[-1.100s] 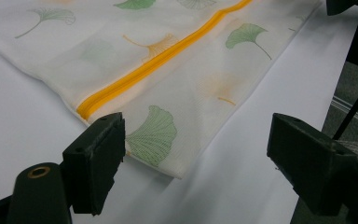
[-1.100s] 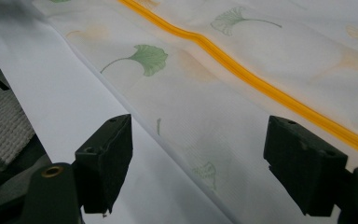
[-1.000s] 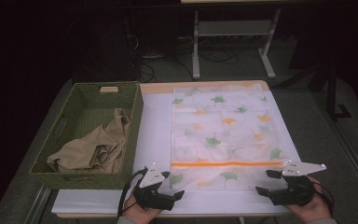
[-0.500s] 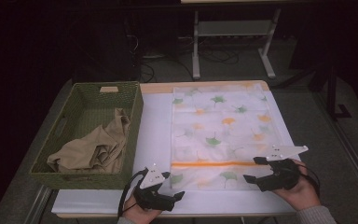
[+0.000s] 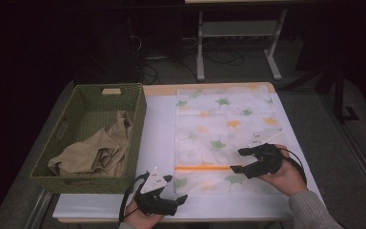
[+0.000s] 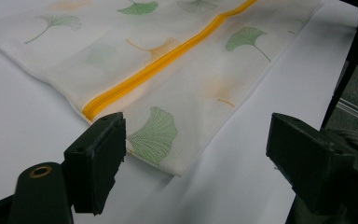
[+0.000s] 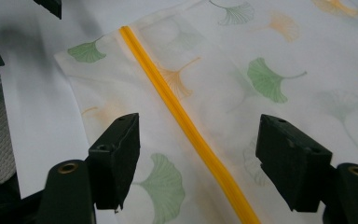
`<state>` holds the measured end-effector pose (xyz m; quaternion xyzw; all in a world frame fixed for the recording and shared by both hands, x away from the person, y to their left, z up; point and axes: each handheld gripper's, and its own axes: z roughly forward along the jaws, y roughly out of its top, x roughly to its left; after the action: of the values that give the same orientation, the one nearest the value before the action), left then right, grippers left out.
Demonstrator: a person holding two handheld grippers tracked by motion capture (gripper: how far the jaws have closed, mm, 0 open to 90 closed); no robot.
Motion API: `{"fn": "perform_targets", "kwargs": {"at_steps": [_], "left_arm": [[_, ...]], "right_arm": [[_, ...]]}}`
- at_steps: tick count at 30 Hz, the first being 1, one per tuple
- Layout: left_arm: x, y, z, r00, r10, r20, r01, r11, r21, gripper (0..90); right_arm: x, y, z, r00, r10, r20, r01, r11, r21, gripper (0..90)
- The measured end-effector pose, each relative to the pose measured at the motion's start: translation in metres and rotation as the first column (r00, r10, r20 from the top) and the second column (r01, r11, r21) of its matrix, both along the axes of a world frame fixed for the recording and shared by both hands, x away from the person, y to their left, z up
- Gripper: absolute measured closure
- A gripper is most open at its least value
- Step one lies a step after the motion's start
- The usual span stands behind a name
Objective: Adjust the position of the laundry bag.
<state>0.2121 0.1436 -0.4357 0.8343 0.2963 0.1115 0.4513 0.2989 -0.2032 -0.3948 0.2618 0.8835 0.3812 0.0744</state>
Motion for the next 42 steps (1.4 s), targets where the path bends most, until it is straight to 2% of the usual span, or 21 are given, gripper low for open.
{"fn": "perform_targets", "kwargs": {"at_steps": [4,6,10,14,19,20,21,24,26,27,28,29,32,34,35,42], "left_arm": [[0.001,0.0,-0.002,1.0,0.0,-0.008,0.0,1.0,-0.003,19.2],[0.0,0.002,-0.001,1.0,-0.002,-0.006,0.001,1.0,-0.003,19.2],[-0.001,0.003,-0.001,1.0,-0.001,-0.003,0.001,1.0,-0.002,19.3],[-0.002,0.003,-0.001,1.0,0.003,-0.003,-0.003,1.0,-0.005,19.4],[0.0,0.003,-0.002,0.9999,-0.003,-0.011,0.003,1.0,0.001,19.4],[0.0,0.003,-0.002,0.9999,-0.003,-0.011,0.003,1.0,0.001,19.5],[-0.001,0.003,-0.002,1.0,-0.003,-0.009,0.003,1.0,-0.001,19.5],[-0.001,0.004,-0.002,1.0,0.001,-0.01,-0.001,1.0,-0.005,19.5],[-0.001,0.004,-0.002,0.9999,0.003,-0.01,-0.003,1.0,-0.006,19.5],[0.0,0.004,-0.002,0.9999,0.004,-0.011,-0.004,1.0,-0.005,19.5],[0.0,0.004,-0.002,0.9999,0.004,-0.011,-0.004,1.0,-0.005,19.6],[0.0,0.004,-0.002,0.9999,0.003,-0.011,-0.003,1.0,-0.004,19.5],[0.0,0.003,-0.002,0.9999,0.001,-0.012,-0.001,1.0,-0.002,19.6],[0.0,0.003,-0.003,0.9999,0.0,-0.014,0.0,1.0,-0.002,19.5],[-0.001,0.002,-0.003,0.9999,0.0,-0.014,0.0,1.0,-0.001,19.6],[-0.001,0.002,-0.003,0.9999,0.0,-0.012,0.0,1.0,-0.002,19.6]], "right_arm": [[0.009,0.017,0.002,0.9993,0.036,-0.013,-0.036,0.999,-0.028,31.3],[0.013,0.024,0.0,0.9986,0.046,-0.025,-0.047,0.998,-0.051,34.9],[0.021,0.036,-0.005,0.9969,0.059,-0.052,-0.062,0.996,-0.058,35.7],[0.032,0.05,-0.017,0.9945,0.068,-0.079,-0.075,0.993,-0.095,38.9],[0.037,0.059,-0.032,0.9913,0.082,-0.103,-0.098,0.983,-0.153,47.0],[0.037,0.059,-0.032,0.9913,0.082,-0.103,-0.098,0.983,-0.153,47.0],[0.038,0.063,-0.038,0.9916,0.079,-0.103,-0.098,0.976,-0.195,49.3],[0.038,0.066,-0.044,0.9903,0.087,-0.109,-0.11,0.967,-0.231,52.4],[0.037,0.066,-0.044,0.9917,0.09,-0.092,-0.109,0.968,-0.228,53.9],[0.037,0.066,-0.044,0.9914,0.087,-0.097,-0.108,0.968,-0.229,58.6],[0.037,0.066,-0.044,0.9914,0.087,-0.097,-0.108,0.968,-0.229,58.6],[0.038,0.067,-0.043,0.99,0.097,-0.103,-0.119,0.965,-0.233,63.6],[0.038,0.068,-0.043,0.9886,0.104,-0.109,-0.128,0.963,-0.239,66.6],[0.04,0.069,-0.042,0.9872,0.109,-0.116,-0.135,0.96,-0.246,78.8],[0.04,0.07,-0.042,0.9882,0.114,-0.103,-0.138,0.955,-0.263,79.5],[0.041,0.073,-0.04,0.9878,0.109,-0.111,-0.136,0.951,-0.276,87.3]]}}
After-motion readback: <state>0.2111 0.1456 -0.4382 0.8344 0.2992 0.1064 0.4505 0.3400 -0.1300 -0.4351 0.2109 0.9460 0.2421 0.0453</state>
